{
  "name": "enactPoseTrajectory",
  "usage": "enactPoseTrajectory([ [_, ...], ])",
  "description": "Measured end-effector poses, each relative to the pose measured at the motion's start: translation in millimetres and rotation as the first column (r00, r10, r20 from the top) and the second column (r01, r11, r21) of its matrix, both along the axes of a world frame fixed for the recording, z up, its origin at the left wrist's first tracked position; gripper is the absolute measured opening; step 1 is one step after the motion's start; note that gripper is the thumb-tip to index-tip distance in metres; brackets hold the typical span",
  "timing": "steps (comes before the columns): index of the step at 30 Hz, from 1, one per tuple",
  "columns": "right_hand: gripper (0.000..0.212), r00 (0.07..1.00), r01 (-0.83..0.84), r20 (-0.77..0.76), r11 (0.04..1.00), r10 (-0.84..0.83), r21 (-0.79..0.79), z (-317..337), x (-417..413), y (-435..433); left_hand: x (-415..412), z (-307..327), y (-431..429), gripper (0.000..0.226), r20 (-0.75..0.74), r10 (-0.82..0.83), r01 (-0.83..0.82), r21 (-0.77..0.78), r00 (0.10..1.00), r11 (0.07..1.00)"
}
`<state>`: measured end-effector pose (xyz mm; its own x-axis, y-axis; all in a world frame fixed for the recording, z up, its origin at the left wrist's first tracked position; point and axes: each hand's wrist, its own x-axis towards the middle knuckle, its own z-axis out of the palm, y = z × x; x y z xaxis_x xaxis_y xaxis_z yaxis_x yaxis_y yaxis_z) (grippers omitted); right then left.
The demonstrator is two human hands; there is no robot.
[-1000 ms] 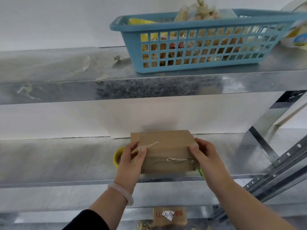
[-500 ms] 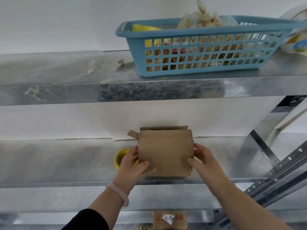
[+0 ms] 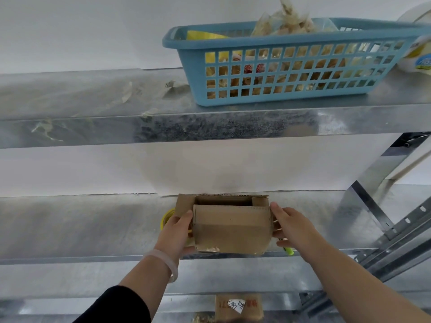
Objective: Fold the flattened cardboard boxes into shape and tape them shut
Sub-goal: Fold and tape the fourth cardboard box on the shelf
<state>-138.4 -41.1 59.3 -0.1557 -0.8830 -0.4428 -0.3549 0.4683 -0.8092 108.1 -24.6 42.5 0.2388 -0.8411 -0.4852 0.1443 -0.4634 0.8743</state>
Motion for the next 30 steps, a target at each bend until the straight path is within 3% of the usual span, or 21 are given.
enactPoseTrajectory([
  [3, 0.051, 0.988, 0.052, 0.139, 0.996, -0.062, 0.070, 5.6, -2.7, -0.4, 6.0, -2.5, 1.8, 0.023, -0.121, 0.029, -0.023, 0.053, 0.992, 0.998],
  [6, 0.040, 0.987, 0.020, 0.157, 0.997, -0.032, 0.075, 5.0, -4.1, -1.9, 10.5, -4.6, 1.7, 0.031, -0.187, 0.039, -0.026, 0.073, 0.982, 0.997],
  [8, 0.034, 0.985, -0.039, 0.169, 0.995, 0.024, 0.090, 3.4, -6.5, -5.3, 11.2, -2.4, 1.2, 0.025, -0.198, -0.019, 0.031, 0.059, 0.980, 0.998],
  [12, 0.045, 0.963, -0.192, 0.224, 0.968, 0.153, 0.161, 3.1, -16.7, -14.4, 17.3, 5.8, 1.4, 0.017, -0.310, -0.167, 0.178, 0.007, 0.936, 0.984],
  [14, 0.050, 0.960, -0.277, 0.099, 0.948, 0.264, 0.156, 3.3, -15.1, -17.0, 17.4, 6.5, 1.6, 0.020, -0.250, -0.254, 0.261, -0.009, 0.934, 0.965],
  [16, 0.048, 0.923, -0.329, -0.164, 0.935, 0.348, 0.135, 3.3, -5.3, -20.4, 13.9, 5.8, 0.8, 0.022, -0.093, -0.337, 0.335, -0.036, 0.937, 0.941],
  [18, 0.047, 0.857, -0.321, -0.394, 0.942, 0.331, 0.094, 3.9, 6.5, -23.0, 11.1, 2.7, -1.2, 0.026, 0.126, -0.389, 0.400, -0.072, 0.912, 0.914],
  [20, 0.047, 0.815, -0.302, -0.506, 0.952, 0.283, 0.046, 4.8, 14.7, -22.7, 9.9, -1.7, -2.6, 0.024, 0.293, -0.378, 0.416, -0.079, 0.878, 0.906],
  [26, 0.045, 0.767, -0.310, -0.589, 0.951, 0.254, 0.005, 0.8, 15.6, -16.8, 11.9, -13.1, -2.1, 0.033, 0.407, -0.304, 0.365, -0.080, 0.862, 0.928],
  [30, 0.047, 0.851, -0.181, -0.512, 0.980, 0.113, -0.084, -9.6, 2.9, -13.4, 7.9, -10.7, 2.0, 0.038, 0.395, -0.240, 0.323, -0.158, 0.887, 0.933],
])
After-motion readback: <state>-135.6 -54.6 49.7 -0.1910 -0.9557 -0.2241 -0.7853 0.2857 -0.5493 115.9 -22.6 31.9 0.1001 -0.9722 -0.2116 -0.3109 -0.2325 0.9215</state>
